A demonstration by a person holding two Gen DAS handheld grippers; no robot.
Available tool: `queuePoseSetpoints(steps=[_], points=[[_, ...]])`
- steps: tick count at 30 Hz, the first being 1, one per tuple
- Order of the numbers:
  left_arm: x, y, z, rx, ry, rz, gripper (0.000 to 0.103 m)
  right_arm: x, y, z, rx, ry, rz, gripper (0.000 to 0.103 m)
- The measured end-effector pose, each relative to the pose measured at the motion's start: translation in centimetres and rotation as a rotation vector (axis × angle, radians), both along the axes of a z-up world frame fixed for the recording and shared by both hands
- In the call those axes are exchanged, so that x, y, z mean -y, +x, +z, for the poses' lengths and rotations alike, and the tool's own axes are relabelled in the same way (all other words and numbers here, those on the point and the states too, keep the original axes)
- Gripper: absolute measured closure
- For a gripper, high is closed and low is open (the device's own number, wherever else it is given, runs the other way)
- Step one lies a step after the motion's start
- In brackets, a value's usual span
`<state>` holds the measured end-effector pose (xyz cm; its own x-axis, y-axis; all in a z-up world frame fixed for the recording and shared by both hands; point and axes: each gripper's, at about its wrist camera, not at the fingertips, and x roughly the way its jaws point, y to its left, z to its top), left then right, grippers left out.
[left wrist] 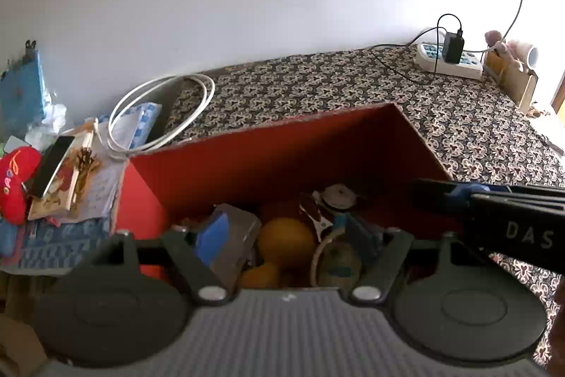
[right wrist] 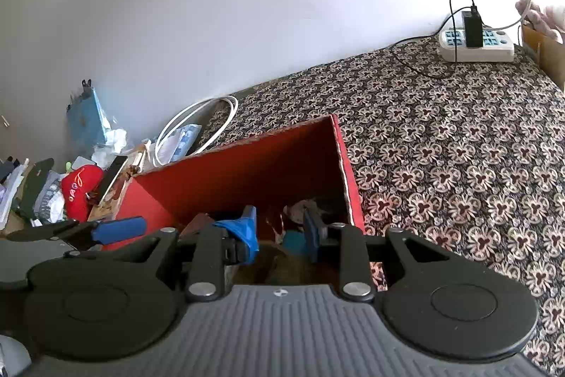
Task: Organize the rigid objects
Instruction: 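Withdraw the right gripper from the red box over the bedspread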
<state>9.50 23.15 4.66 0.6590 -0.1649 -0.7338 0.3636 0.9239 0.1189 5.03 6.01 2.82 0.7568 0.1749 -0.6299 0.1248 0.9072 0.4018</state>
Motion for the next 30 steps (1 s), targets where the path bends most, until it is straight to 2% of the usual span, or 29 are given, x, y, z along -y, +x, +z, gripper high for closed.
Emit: queuePoseSetpoints(steps=[8, 15, 20, 30], points=[[0.5, -2.7, 1.3, 0.024, 0.011, 0.066, 0.023, 0.7, -2.0, 1.0, 0.000, -0.040, 0.022, 0.091], [2.9, -5.0, 1.8, 0.019, 0.029, 0.129, 0.017, 2.7, -3.8, 1.3, -0.016, -0.065, 0.072, 0.091], [5.0, -6.7, 1.3, 0.006, 0.040, 0.144, 0.016, 3.8, -5.2, 1.2, -0.049, -0.111, 0.082, 0.091], [9.7, -8.9, -1.2, -0.064, 0.063, 0.142, 0.016, 7.7, -7.1, -0.4, -0.131, -0.126, 0.035, 0.091]])
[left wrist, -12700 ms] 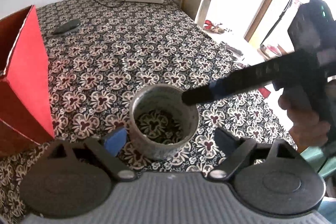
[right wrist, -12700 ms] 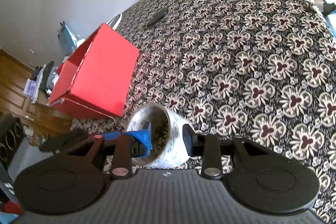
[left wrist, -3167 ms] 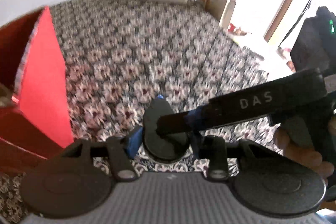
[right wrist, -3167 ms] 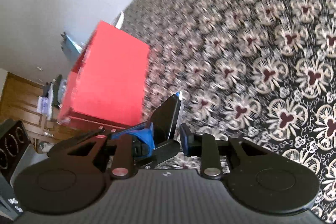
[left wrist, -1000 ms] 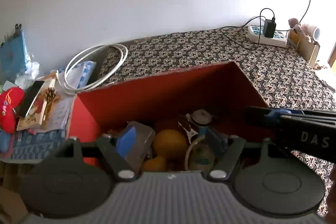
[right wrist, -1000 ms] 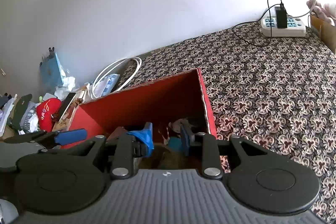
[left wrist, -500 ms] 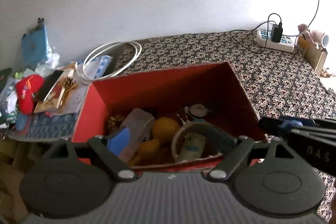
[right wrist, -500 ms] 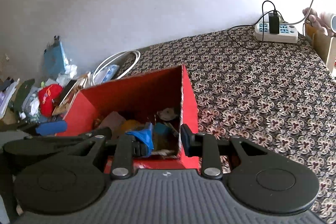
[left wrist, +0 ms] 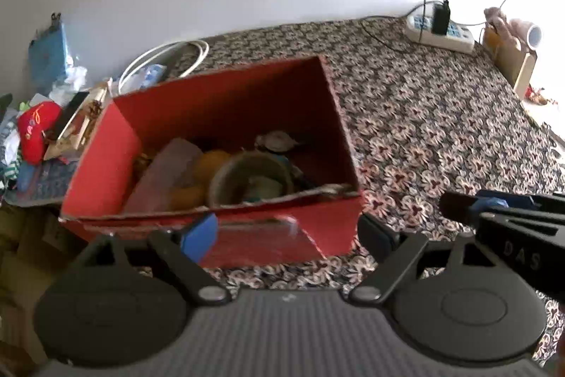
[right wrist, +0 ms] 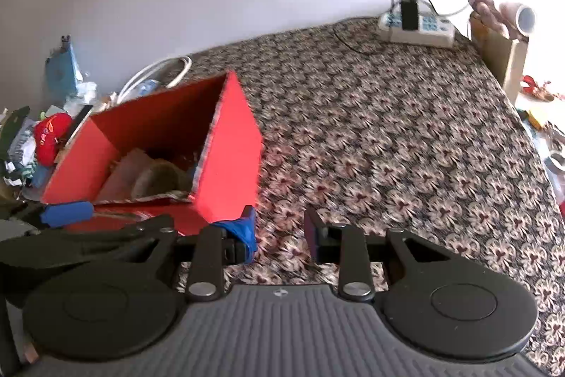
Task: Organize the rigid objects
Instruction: 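Withdraw the right gripper from the red box over the bedspread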
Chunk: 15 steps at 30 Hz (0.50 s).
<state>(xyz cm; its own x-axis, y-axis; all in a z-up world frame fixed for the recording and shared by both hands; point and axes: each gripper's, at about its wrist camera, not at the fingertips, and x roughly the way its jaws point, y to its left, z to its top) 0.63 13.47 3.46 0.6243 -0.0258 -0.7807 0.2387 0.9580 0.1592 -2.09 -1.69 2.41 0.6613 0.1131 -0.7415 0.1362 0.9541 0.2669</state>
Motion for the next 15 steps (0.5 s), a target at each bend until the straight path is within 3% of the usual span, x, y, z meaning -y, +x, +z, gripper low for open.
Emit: queuePoseSetpoints(steps=[15], points=[[3.7, -1.2, -2.4, -0.084, 0.018, -0.032, 0.016, 3.9, -2.3, -2.2, -0.081, 0.001, -0.062, 0.090]])
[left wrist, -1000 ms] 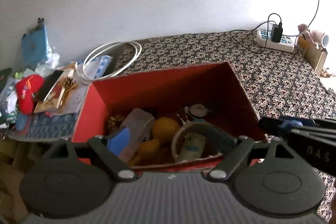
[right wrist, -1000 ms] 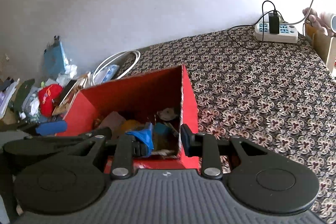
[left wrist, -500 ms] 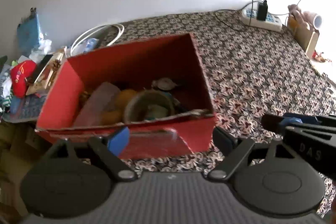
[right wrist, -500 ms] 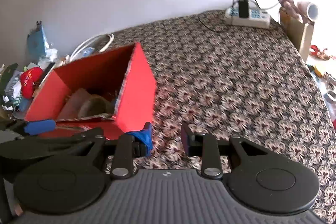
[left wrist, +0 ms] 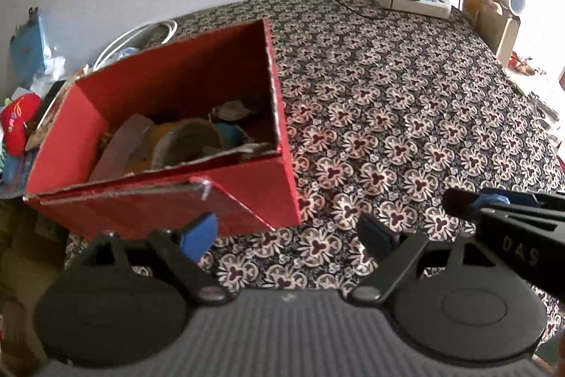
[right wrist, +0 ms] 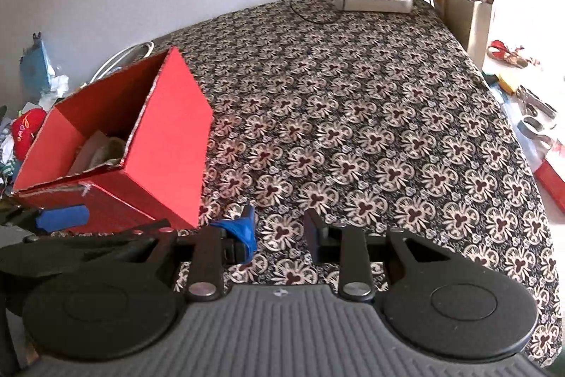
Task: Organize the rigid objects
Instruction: 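Withdraw the right gripper from the red box over the bedspread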
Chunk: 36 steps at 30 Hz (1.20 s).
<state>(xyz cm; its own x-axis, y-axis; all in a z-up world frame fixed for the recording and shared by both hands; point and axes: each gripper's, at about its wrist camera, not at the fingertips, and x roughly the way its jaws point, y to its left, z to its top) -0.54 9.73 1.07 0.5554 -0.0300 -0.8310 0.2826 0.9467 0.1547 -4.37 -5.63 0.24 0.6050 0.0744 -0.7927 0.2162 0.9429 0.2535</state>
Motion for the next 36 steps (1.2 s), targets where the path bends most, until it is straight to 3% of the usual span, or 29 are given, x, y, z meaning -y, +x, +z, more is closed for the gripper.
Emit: queuePoseSetpoints(steps=[10, 17, 36], points=[[-1.0, 0.1, -0.4, -0.050, 0.009, 0.040, 0.016, -1.0, 0.1, -0.8, -0.040, 0.002, 0.018, 0.090], [-3.0, 0.7, 0.9, -0.031, 0.018, -0.011, 0.016, -3.3, 1.0, -0.2, -0.030, -0.015, -0.008, 0.090], [-1.3, 2.0, 0.1, -0.090, -0.002, -0.320, 0.016, -3.3, 0.7, -0.5, -0.084, -0.067, -0.290, 0.089]])
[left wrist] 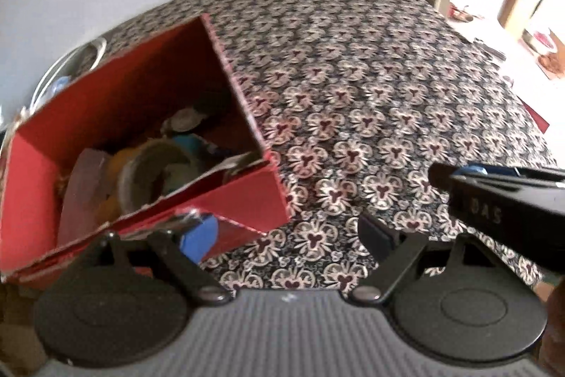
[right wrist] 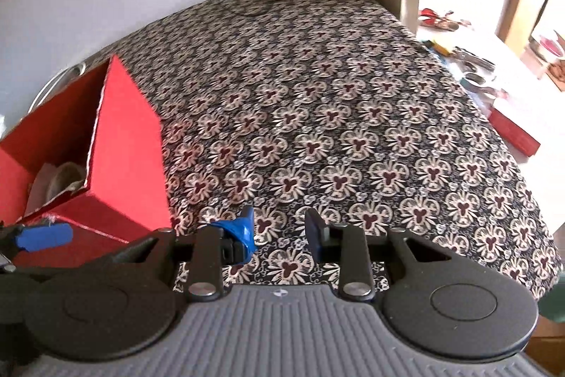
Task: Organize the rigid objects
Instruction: 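Withdraw the right gripper from the red box over the bedspread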
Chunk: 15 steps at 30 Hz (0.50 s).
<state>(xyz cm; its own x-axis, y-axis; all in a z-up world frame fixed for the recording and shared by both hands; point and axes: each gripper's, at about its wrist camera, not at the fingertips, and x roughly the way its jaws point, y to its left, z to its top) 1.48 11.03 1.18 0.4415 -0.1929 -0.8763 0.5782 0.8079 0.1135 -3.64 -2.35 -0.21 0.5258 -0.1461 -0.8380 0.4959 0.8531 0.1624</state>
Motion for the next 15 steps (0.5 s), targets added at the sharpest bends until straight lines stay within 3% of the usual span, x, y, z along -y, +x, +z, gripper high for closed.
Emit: queuePoseSetpoints(steps=[5, 10, 15], points=[[0.3, -1.0, 0.9, 0.033, -0.012, -0.084, 0.016, -0.1, -0.1, 0.1, -0.002, 0.000, -0.035, 0.089], [-0.2, -1.1, 1.7, 0.017, -0.045, -0.132, 0.016, -0.5, -0.2, 0.3, -0.008, -0.012, -0.055, 0.089], [-1.4, -0.9, 3.9, 0.061, -0.084, -0.147, 0.016, -1.0, -0.1, 1.3, 0.005, -0.017, -0.065, 0.089]])
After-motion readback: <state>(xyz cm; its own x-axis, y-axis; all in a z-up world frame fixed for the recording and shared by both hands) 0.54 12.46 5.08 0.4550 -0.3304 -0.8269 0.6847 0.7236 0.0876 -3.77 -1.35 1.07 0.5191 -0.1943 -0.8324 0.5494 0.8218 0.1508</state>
